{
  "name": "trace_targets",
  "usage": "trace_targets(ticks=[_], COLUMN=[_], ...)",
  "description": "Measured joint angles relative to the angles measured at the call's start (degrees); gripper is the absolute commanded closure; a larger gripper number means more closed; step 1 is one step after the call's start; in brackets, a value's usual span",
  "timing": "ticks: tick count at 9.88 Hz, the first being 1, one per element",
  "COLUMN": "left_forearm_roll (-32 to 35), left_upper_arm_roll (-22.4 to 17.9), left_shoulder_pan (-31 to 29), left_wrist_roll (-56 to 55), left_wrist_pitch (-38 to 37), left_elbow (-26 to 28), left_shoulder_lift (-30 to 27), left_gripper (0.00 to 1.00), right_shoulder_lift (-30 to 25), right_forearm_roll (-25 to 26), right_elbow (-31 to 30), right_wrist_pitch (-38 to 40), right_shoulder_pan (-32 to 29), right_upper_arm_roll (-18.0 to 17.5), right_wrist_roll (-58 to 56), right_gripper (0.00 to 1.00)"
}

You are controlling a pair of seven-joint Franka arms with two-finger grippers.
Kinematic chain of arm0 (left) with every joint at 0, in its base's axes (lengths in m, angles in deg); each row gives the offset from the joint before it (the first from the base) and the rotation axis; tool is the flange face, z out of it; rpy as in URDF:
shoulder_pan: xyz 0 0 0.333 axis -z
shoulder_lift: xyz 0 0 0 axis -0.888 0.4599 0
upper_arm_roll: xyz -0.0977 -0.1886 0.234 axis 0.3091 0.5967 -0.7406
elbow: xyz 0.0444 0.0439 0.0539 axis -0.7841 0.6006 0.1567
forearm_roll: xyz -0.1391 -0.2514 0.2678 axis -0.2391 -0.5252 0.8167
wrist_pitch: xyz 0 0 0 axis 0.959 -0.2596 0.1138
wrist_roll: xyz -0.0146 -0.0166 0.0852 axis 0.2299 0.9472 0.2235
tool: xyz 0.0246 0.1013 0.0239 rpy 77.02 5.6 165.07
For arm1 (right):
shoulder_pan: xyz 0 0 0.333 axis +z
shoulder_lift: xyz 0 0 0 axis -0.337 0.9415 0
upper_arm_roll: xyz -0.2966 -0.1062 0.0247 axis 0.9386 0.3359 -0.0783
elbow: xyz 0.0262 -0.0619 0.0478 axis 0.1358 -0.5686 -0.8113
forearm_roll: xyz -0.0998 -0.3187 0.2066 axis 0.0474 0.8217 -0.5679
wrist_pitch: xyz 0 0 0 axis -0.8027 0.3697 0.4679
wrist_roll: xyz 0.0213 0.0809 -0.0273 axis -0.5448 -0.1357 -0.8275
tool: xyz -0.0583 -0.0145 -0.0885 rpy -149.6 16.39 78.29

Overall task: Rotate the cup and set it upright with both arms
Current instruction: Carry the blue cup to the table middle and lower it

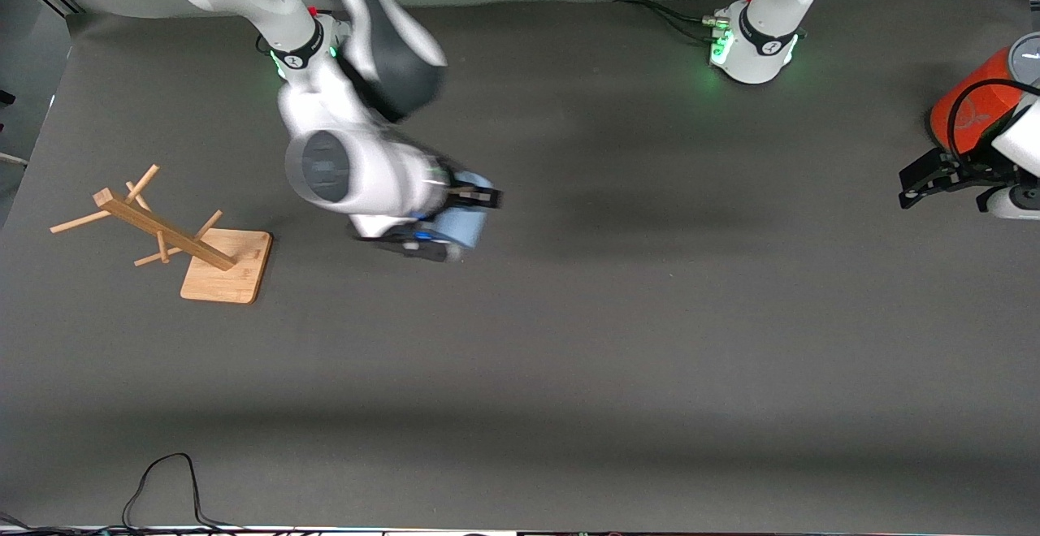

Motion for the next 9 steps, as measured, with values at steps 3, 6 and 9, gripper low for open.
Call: trace_targets(ticks=[3, 6, 9], left_forearm_roll=[0.00, 0.00, -0.75], left_upper_arm_roll=[0.35, 0.28, 0.42], left_shoulder_pan=[0.08, -0.01, 0.06], left_wrist_roll=[0.06, 0.06, -3.28], left_wrist_pitch=[0.21, 0.98, 1.68], left_elbow=[0.34, 0.58, 1.95], left_shoulder_lift=[0.00, 0.13, 2.86], left_gripper=[0.00, 0.00, 0.00], right_shoulder_lift=[11.08, 18.00, 22.78], right_forearm_roll=[0.27, 5.16, 7.99], right_elbow=[8.30, 9.29, 9.36], right_wrist_pitch=[-7.48, -13.11, -16.84], right_shoulder_pan=[5.84, 10.26, 11.52], right_upper_arm_roll=[-0.02, 0.03, 0.04], right_wrist_roll=[0.23, -0.51, -3.47], right_gripper=[0.56, 0.55, 0.55])
